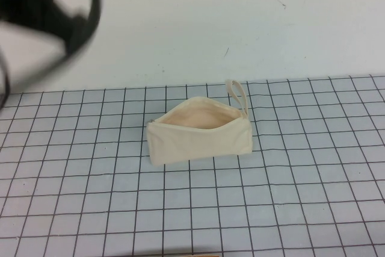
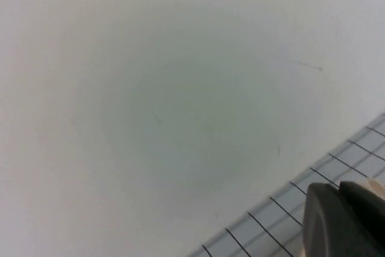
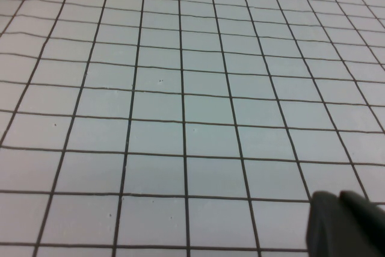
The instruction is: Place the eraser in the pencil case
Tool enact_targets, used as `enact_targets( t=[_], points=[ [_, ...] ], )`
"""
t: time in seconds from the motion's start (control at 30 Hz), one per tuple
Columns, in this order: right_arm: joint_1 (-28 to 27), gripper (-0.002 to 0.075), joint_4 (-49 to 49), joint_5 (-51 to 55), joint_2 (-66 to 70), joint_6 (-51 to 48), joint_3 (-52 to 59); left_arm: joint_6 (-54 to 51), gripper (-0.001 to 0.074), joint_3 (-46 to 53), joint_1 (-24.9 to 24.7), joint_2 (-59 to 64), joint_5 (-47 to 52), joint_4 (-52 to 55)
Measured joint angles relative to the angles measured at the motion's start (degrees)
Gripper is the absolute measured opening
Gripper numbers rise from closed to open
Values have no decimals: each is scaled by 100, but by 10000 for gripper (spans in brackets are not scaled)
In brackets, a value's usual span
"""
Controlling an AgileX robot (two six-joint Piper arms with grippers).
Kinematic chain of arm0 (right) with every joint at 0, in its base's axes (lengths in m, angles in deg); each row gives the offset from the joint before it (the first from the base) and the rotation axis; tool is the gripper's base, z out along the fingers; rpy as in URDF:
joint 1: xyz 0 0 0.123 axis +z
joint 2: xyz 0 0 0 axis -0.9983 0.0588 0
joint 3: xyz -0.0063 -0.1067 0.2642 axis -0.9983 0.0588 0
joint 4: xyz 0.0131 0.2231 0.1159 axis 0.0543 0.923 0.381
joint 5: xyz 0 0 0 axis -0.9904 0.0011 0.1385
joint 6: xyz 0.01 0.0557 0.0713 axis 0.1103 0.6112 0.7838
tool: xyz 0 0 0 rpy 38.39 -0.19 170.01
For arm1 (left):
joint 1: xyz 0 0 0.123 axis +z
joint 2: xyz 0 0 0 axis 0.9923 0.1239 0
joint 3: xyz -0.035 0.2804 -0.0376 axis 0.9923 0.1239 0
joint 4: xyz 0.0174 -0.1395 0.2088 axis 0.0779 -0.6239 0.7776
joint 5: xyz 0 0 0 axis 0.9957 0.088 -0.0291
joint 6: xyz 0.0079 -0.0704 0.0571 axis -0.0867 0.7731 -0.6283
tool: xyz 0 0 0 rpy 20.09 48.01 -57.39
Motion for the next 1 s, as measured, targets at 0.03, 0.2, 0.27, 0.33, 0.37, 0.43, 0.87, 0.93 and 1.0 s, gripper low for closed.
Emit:
enact_targets(
  t=[0.03, 0.2, 0.27, 0.33, 0.37, 0.43, 0.87, 0.93, 1.0],
  points=[
    [0, -1, 0, 0, 0, 0, 0, 10, 0, 403, 0, -265, -89, -68],
    [0, -1, -2, 0, 0, 0, 0, 10, 0, 2153, 0, -1374, -168, -538],
    [0, -1, -2, 0, 0, 0, 0, 10, 0, 2726, 0, -1770, -168, -770],
    [0, -1, -2, 0, 0, 0, 0, 10, 0, 3307, 0, -2094, -168, -1055],
    [0, -1, -2, 0, 0, 0, 0, 10, 0, 3484, 0, -2207, -168, -1228],
    [0, -1, -2, 0, 0, 0, 0, 10, 0, 3853, 0, -2441, -115, -1617],
    [0, -1, -12, 0, 0, 0, 0, 10, -1, 4906, 0, -2658, 771, -2751],
    [0, -1, -12, 0, 0, 0, 0, 10, -1, 4975, 0, -2751, 1012, -2607],
    [0, -1, -12, 0, 0, 0, 0, 10, 0, 5030, 96, -2984, 1168, -2499]
  ],
)
